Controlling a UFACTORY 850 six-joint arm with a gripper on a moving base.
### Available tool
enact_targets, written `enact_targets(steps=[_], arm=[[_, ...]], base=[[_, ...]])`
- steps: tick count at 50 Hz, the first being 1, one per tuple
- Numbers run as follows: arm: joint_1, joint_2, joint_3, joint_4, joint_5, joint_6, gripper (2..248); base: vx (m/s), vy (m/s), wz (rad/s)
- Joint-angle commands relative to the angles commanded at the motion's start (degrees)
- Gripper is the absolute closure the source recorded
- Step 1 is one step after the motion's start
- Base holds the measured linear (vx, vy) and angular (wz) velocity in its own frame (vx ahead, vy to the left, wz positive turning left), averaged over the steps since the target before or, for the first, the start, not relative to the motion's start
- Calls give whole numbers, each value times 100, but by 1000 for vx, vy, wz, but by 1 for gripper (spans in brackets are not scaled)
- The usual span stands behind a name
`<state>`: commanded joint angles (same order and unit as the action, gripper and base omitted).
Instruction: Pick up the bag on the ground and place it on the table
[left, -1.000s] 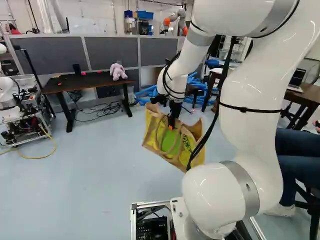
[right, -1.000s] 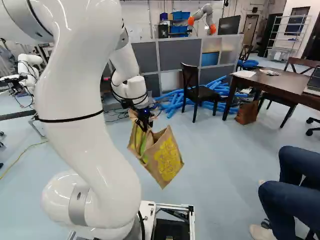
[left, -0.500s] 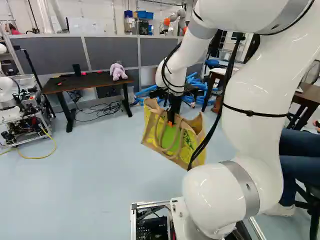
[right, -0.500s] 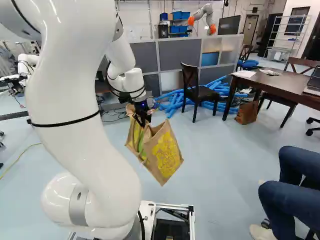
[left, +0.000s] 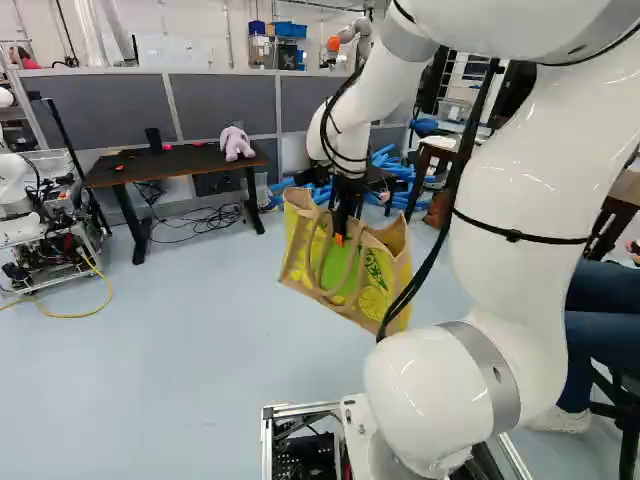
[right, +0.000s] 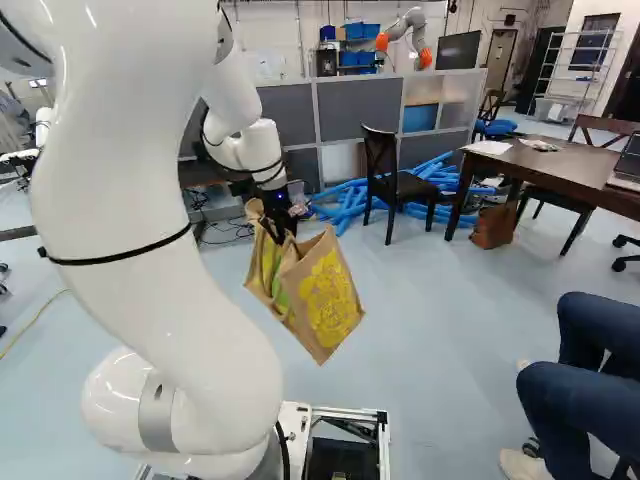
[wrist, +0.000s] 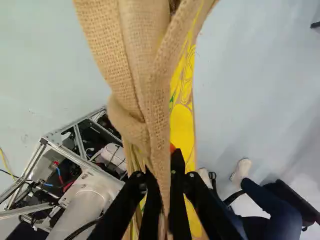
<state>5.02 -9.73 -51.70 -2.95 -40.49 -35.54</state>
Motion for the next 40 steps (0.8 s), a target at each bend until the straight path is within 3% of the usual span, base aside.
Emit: enact_targets(steps=[40], arm=[[118, 407, -421, 23, -875, 0, 228]], base=[[0, 0, 0]])
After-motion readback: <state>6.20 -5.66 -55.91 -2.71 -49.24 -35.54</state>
